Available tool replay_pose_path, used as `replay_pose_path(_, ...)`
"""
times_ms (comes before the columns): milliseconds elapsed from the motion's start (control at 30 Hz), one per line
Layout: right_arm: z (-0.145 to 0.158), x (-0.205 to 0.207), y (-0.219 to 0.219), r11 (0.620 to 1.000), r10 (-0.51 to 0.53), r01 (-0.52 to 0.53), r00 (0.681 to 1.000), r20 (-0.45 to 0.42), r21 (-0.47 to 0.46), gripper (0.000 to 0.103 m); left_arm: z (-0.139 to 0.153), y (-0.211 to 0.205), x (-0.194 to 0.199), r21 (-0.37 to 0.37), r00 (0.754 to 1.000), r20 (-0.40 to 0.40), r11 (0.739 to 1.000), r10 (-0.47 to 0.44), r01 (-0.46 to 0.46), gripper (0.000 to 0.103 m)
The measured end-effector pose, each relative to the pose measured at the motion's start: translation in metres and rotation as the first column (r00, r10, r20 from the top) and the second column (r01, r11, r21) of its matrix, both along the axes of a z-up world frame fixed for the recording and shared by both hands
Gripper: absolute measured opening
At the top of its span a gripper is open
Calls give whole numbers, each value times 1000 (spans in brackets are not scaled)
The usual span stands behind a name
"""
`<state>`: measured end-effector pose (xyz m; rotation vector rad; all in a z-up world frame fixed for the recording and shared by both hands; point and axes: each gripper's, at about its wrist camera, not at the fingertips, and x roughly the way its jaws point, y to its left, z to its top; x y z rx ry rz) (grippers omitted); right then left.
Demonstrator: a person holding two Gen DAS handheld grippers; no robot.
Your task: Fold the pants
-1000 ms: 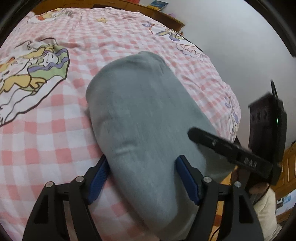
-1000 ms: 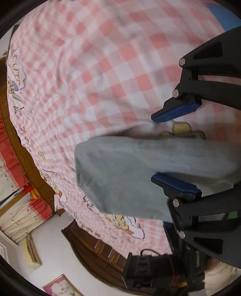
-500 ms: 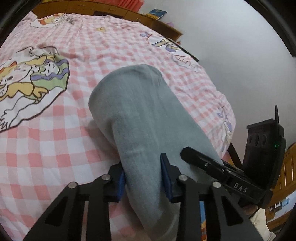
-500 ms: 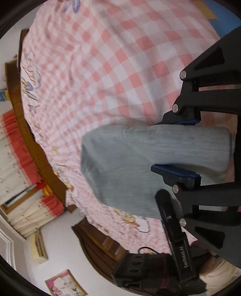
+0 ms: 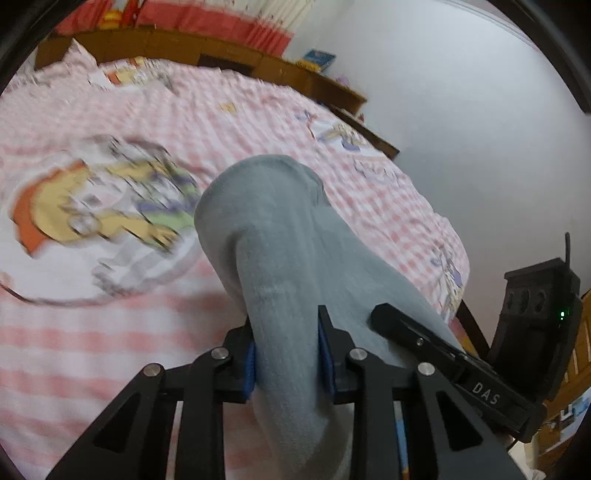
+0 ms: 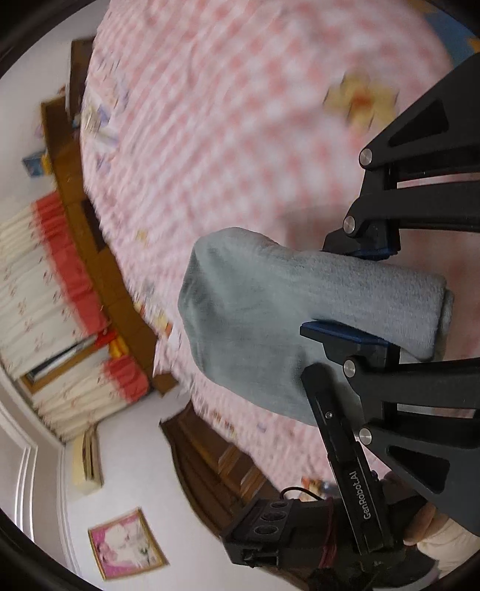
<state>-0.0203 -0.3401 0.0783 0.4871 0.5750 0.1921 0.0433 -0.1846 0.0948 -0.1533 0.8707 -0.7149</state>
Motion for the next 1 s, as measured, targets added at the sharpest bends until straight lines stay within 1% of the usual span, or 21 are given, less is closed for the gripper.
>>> replay_pose_path(67, 10, 16, 25, 999, 39, -40, 999, 32, 15, 29, 15, 25, 4, 2, 999, 47, 1000, 22, -22, 28)
replay_pose_path(133, 16, 31, 53, 997, 73, -73, 996, 52, 2, 29, 30, 55, 12, 9, 995, 88, 999, 47, -48, 28)
replay_pose_path(167, 16, 41, 73, 996, 92, -92, 994, 51, -6, 29, 35, 69, 16, 17, 993, 103, 998, 58, -60, 28)
replay_pose_path(233, 10, 55, 96, 993, 116, -116, 993, 37, -10, 29, 38, 99, 27, 38, 990, 115, 996, 79, -84, 28)
replay_pose_path(300, -5, 72, 122, 990, 141, -141, 990, -4, 3, 29, 30, 129, 38, 43, 988, 99, 992, 117, -122, 28)
replay_pose_path(333, -16, 80, 137, 987, 162, -162, 986, -39, 9, 29, 23, 142, 41, 42, 987, 93, 990, 133, -138, 28)
replay_pose_path(433, -46, 90, 162, 979, 203, -204, 970, -135, 5, 29, -6, 181, 53, 65, 982, 58, 981, 178, -182, 28)
replay_pose_path(467, -55, 92, 169, 979, 199, -203, 965, -169, -2, 30, -19, 194, 57, 71, 980, 37, 978, 193, -196, 29)
replay_pose_path(500, -59, 91, 171, 980, 194, -198, 966, -174, -11, 31, -29, 204, 60, 82, 980, 16, 976, 200, -201, 29)
replay_pose_path(567, -59, 90, 171, 976, 205, -214, 965, -161, -38, 31, -48, 216, 66, 85, 978, -26, 976, 205, -203, 36)
replay_pose_path(600, -57, 91, 170, 972, 216, -227, 962, -166, -55, 31, -54, 222, 64, 60, 976, -35, 975, 215, -212, 38)
replay_pose_path(667, -54, 89, 164, 972, 208, -224, 962, -175, -74, 31, -55, 225, 60, 36, 974, -30, 974, 226, -225, 45)
replay_pose_path(700, -52, 86, 160, 974, 197, -213, 963, -182, -78, 31, -54, 227, 59, 45, 973, -23, 973, 230, -228, 46)
replay_pose_path(767, -45, 85, 152, 984, 148, -165, 967, -208, -66, 31, -48, 226, 53, 58, 972, -11, 971, 234, -233, 47)
replay_pose_path(833, -34, 83, 145, 990, 135, -142, 968, -209, -22, 31, -36, 225, 45, 52, 971, 16, 969, 239, -240, 46)
replay_pose_path(867, -26, 83, 144, 990, 134, -141, 973, -190, -26, 31, -28, 226, 41, 42, 970, 39, 969, 241, -242, 46)
replay_pose_path(933, -8, 81, 151, 987, 128, -140, 982, -139, -81, 31, -12, 224, 37, 32, 966, 77, 967, 248, -251, 46)
replay_pose_path(967, -4, 84, 154, 985, 136, -148, 983, -119, -92, 31, -5, 223, 38, 23, 963, 93, 967, 251, -255, 46)
replay_pose_path(1000, -1, 87, 158, 982, 146, -157, 983, -107, -102, 31, 4, 221, 40, -2, 961, 111, 967, 255, -256, 46)
